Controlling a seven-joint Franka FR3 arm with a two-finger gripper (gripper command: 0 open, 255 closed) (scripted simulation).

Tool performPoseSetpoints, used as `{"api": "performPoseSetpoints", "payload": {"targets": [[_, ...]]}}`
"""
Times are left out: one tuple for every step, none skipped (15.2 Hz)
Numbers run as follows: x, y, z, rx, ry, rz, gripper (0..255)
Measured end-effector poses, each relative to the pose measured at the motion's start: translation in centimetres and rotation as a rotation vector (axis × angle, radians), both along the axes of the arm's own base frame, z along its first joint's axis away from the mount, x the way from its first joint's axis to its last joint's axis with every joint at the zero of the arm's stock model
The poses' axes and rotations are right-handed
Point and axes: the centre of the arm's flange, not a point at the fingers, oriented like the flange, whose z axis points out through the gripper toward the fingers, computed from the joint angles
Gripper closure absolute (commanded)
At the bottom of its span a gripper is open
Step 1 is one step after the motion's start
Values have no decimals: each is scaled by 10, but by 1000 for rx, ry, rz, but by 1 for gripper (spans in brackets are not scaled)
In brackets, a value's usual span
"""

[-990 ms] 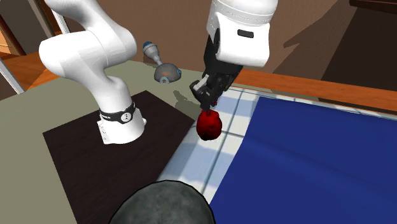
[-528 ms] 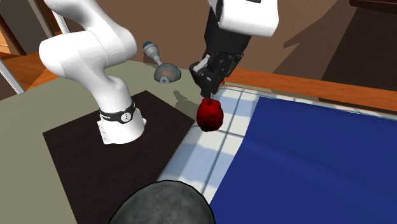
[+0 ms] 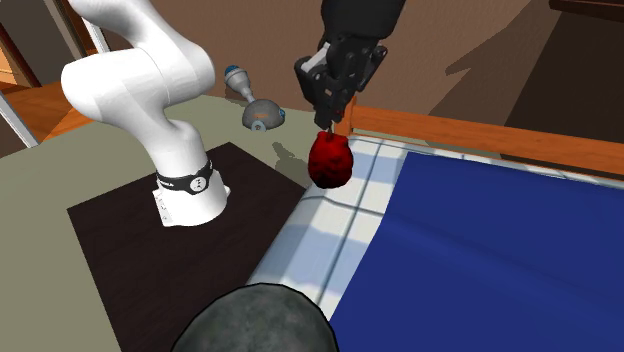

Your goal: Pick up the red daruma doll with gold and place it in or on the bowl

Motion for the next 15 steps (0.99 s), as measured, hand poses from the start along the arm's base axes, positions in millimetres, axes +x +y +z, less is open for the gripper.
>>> {"api": "performPoseSetpoints", "payload": {"targets": [[0,0,6,0,0,0,255],[1,1,11,0,0,0,255],[0,0,18,0,0,0,255],[0,0,22,0,0,0,255],[1,1,27,0,0,0,255],[0,2,32,0,0,0,255],[1,1,38,0,0,0,255],[1,1,42,0,0,0,255],[1,1,47,0,0,0,255],[3,-4,49,0,0,0,255],[8,-11,52,0,0,0,255],[14,-21,54,0,0,0,255],[16,-32,58,0,0,0,255],[22,-43,62,1,0,0,255],[27,-54,62,0,0,-1,255]]}}
